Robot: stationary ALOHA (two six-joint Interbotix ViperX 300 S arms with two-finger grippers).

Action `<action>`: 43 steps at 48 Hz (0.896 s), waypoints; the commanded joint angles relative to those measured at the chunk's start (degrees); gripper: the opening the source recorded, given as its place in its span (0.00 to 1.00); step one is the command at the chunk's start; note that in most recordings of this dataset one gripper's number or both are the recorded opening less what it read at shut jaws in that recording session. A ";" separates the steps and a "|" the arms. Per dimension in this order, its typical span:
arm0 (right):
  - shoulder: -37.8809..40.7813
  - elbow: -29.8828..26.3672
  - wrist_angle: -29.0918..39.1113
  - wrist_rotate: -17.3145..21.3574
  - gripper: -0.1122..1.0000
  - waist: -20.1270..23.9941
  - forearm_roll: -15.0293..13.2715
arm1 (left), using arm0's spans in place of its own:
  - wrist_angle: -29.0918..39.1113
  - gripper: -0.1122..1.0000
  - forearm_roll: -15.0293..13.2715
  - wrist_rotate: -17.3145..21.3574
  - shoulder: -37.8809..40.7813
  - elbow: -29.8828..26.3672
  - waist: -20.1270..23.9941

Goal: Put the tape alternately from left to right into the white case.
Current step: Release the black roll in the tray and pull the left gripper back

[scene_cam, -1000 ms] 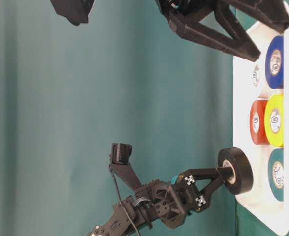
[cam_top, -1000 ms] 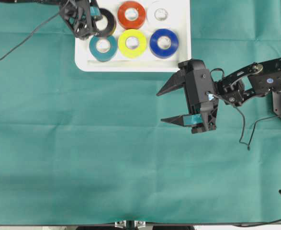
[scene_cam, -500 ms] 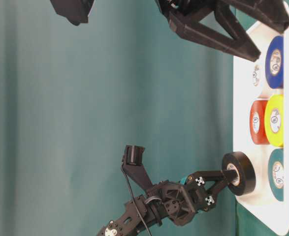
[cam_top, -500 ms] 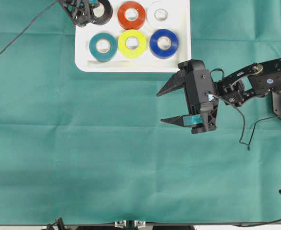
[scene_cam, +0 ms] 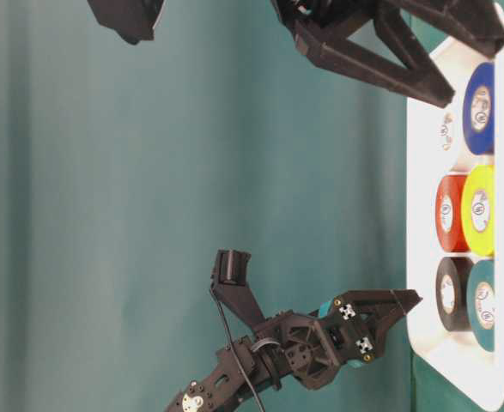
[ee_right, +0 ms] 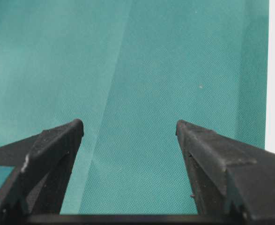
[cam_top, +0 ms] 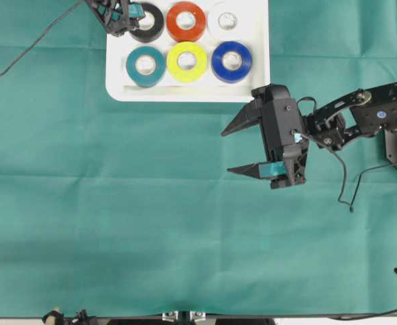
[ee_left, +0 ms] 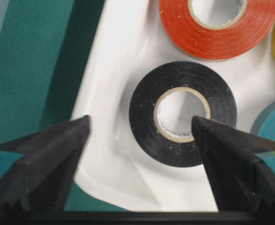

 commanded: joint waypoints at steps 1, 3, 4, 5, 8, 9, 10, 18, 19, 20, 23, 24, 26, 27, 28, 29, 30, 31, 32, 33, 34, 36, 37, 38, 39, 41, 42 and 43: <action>-0.44 -0.70 -0.18 0.09 0.86 0.18 0.18 | -0.44 0.72 0.00 -0.09 -2.02 -0.26 0.00; -0.44 -0.79 -0.18 0.09 0.86 0.18 0.18 | -0.44 0.82 0.00 -0.09 -2.29 0.00 0.00; -0.44 -0.70 -0.18 0.09 0.86 0.18 0.18 | -0.44 0.83 0.00 -0.09 -2.46 0.18 -0.09; -0.44 -0.79 -0.18 0.09 0.86 0.18 0.18 | -0.44 0.83 0.00 -0.09 -2.55 0.26 -0.18; -0.44 -0.79 -0.18 0.09 0.86 0.18 0.18 | -0.44 0.81 0.00 -0.09 -2.99 0.70 -0.53; -0.44 -0.79 -0.09 0.09 0.86 0.18 0.18 | -0.44 0.81 0.00 -0.09 -3.16 0.79 -0.62; -0.44 -0.79 -0.09 0.09 0.86 0.18 0.18 | -0.44 0.81 0.00 -0.18 -3.34 1.05 -0.70; -0.44 -0.79 0.62 0.09 0.86 0.18 0.18 | -0.18 0.81 -0.18 -0.26 -5.98 3.34 -3.34; -0.44 -0.79 0.62 0.09 0.86 0.18 0.18 | -0.18 0.81 -0.18 -0.35 -6.42 3.69 -3.78; -0.44 -0.88 0.62 0.09 0.86 0.18 0.18 | -0.18 0.81 -0.18 -0.35 -6.86 4.13 -4.22; -0.53 -1.05 0.62 0.09 0.86 0.18 0.18 | -0.18 0.81 -0.26 -0.44 -8.17 5.19 -5.63; -0.44 -1.05 0.70 0.09 0.86 0.18 0.18 | -0.18 0.81 -0.26 -0.44 -8.61 5.54 -6.06; -0.44 -1.05 0.62 0.09 0.86 0.18 0.18 | -0.18 0.81 -0.26 -0.53 -9.49 6.33 -7.21; -0.44 -1.05 0.70 0.09 0.86 0.18 0.18 | -0.18 0.81 -0.26 -0.53 -9.93 6.77 -7.73; -0.44 -1.05 0.70 0.09 0.86 0.18 0.18 | -0.18 0.81 -0.26 -0.62 -10.37 7.12 -8.35; -0.44 -1.05 0.70 0.09 0.86 0.18 0.18 | -0.18 0.81 -0.26 -0.62 -10.63 7.47 -8.96; -0.44 -1.05 0.62 0.09 0.86 0.18 0.18 | -0.18 0.81 -0.35 -0.62 -10.99 7.91 -9.58; -0.44 -1.05 0.62 0.09 0.86 0.18 0.18 | -0.26 0.81 -0.35 -0.70 -11.34 8.26 -10.28; -0.44 -1.05 0.62 0.09 0.86 0.18 0.18 | -0.18 0.81 -0.35 -0.70 -11.69 8.61 -10.90; -0.44 -1.05 0.70 0.09 0.86 0.18 0.18 | -0.18 0.81 -0.35 -0.70 -11.87 8.96 -11.60; -0.44 -1.05 0.70 0.09 0.86 0.18 0.18 | -0.18 0.81 -0.35 -0.70 -12.13 9.32 -12.22; -0.44 -1.05 0.62 0.09 0.86 0.18 0.18 | -0.18 0.81 -0.35 -0.70 -12.57 9.84 -13.62; -0.44 -1.05 0.62 0.09 0.86 0.18 0.18 | -0.18 0.81 -0.44 -0.70 -12.83 10.11 -14.24; -0.44 -1.05 0.62 0.09 0.86 0.18 0.18 | -0.18 0.81 -0.44 -0.70 -13.10 10.46 -15.29; -0.44 -1.14 0.70 0.09 0.86 0.18 0.18 | -0.18 0.81 -0.35 -0.70 -13.27 10.63 -16.00; -0.44 -1.14 0.70 0.09 0.86 0.18 0.18 | -0.18 0.81 -0.35 -0.79 -13.62 10.81 -17.31; -0.44 -1.14 0.70 0.09 0.86 0.18 0.18 | -0.18 0.81 -0.44 -0.79 -13.71 10.90 -17.93; -0.44 -1.14 0.62 0.09 0.86 0.18 0.18 | -0.18 0.81 -0.44 -0.79 -13.89 10.90 -18.54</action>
